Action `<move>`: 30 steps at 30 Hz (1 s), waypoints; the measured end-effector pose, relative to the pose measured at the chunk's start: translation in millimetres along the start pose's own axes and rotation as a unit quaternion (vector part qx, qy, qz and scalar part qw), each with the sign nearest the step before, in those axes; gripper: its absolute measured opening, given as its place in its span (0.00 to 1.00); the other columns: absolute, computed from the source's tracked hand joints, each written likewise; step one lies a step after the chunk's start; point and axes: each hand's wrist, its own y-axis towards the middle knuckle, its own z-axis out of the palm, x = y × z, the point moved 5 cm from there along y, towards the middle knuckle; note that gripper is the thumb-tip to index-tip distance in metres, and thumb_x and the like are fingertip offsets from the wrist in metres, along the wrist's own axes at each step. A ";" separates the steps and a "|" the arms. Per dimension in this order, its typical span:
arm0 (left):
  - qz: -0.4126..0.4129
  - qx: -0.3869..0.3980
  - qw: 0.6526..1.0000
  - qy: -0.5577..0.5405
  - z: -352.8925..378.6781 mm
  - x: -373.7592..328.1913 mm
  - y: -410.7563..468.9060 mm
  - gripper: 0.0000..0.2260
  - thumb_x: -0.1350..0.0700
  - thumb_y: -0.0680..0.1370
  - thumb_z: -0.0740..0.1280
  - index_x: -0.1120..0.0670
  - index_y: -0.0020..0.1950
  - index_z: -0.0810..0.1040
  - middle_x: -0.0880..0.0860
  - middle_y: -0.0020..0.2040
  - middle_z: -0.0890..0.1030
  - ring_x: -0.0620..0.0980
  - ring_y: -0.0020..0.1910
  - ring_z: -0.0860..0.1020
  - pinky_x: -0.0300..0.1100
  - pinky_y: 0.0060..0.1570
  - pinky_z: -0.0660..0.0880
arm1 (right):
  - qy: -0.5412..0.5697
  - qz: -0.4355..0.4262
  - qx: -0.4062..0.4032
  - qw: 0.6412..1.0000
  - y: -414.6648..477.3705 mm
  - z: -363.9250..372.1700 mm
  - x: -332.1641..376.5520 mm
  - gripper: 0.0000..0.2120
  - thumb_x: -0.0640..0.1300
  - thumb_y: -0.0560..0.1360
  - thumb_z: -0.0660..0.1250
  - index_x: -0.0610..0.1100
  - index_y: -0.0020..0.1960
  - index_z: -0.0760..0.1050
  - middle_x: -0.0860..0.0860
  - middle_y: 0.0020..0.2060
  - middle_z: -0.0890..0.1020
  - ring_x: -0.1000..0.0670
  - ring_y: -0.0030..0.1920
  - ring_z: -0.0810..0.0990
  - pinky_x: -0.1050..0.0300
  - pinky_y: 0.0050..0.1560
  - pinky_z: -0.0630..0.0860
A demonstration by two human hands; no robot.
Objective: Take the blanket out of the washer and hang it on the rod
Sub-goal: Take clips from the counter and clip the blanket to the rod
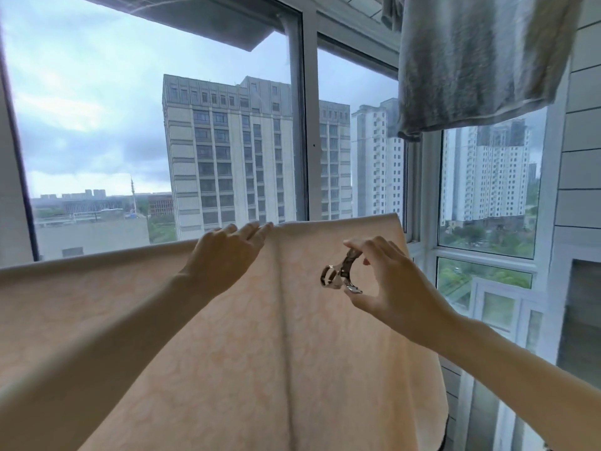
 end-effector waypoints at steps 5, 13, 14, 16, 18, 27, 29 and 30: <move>0.011 -0.009 1.000 -0.026 9.2 -11.7 24.1 0.17 0.52 0.78 0.66 0.54 0.66 0.77 0.52 0.53 0.84 0.51 0.34 0.84 0.45 0.26 0.80 | -0.003 -0.009 0.000 1.000 26.7 4.2 -25.8 0.33 0.52 0.71 0.72 0.48 0.72 0.64 0.55 0.63 0.73 0.57 0.63 0.69 0.68 0.61 0.63; -0.067 0.059 0.982 -0.165 29.6 -22.5 59.7 0.15 0.48 0.81 0.59 0.51 0.64 0.76 0.49 0.52 0.83 0.48 0.44 0.83 0.46 0.42 0.82 | -0.020 -0.030 -0.027 0.999 56.5 -1.6 -55.4 0.33 0.51 0.72 0.72 0.47 0.72 0.63 0.55 0.63 0.72 0.56 0.62 0.70 0.61 0.63 0.68; -0.071 0.066 0.979 -0.180 31.1 -24.8 65.5 0.15 0.47 0.81 0.59 0.50 0.64 0.76 0.49 0.53 0.83 0.48 0.45 0.83 0.46 0.44 0.81 | -0.018 -0.034 -0.027 0.999 59.3 -2.5 -58.3 0.33 0.50 0.72 0.72 0.47 0.72 0.63 0.55 0.63 0.72 0.55 0.63 0.70 0.60 0.63 0.69; -0.074 0.086 0.972 -0.205 33.6 -31.4 78.2 0.15 0.46 0.81 0.60 0.48 0.65 0.76 0.47 0.55 0.82 0.48 0.49 0.82 0.47 0.48 0.80 | -0.014 -0.046 -0.025 0.999 65.0 -4.7 -65.1 0.32 0.50 0.72 0.72 0.47 0.72 0.63 0.54 0.63 0.72 0.54 0.63 0.70 0.57 0.63 0.70; -0.079 0.109 0.968 -0.212 36.9 -38.6 89.9 0.15 0.46 0.81 0.60 0.47 0.66 0.76 0.46 0.56 0.82 0.47 0.49 0.82 0.44 0.47 0.79 | -0.020 -0.063 -0.017 0.998 70.6 -7.3 -72.5 0.31 0.52 0.73 0.70 0.48 0.72 0.62 0.54 0.63 0.72 0.54 0.63 0.70 0.56 0.62 0.72; -0.173 0.112 0.959 -0.192 46.2 -50.6 106.9 0.12 0.45 0.79 0.65 0.46 0.60 0.80 0.45 0.51 0.84 0.45 0.43 0.82 0.43 0.44 0.79 | -0.095 -0.144 0.007 0.985 99.7 -20.8 -106.4 0.32 0.55 0.73 0.69 0.45 0.72 0.62 0.53 0.62 0.73 0.51 0.61 0.70 0.56 0.64 0.68; -0.173 0.114 0.960 -0.186 44.6 -52.8 107.3 0.12 0.45 0.79 0.65 0.46 0.60 0.80 0.45 0.52 0.84 0.47 0.45 0.82 0.45 0.45 0.79 | -0.092 -0.152 0.007 0.984 106.3 -24.6 -110.9 0.31 0.54 0.73 0.70 0.45 0.71 0.64 0.52 0.62 0.74 0.51 0.60 0.70 0.56 0.64 0.68; -0.175 0.116 0.960 -0.185 43.6 -53.2 107.4 0.12 0.45 0.79 0.65 0.46 0.59 0.80 0.45 0.52 0.84 0.47 0.45 0.82 0.45 0.45 0.79 | -0.090 -0.156 0.006 0.984 109.6 -26.0 -112.6 0.31 0.54 0.73 0.71 0.45 0.71 0.64 0.52 0.62 0.74 0.51 0.61 0.70 0.55 0.64 0.68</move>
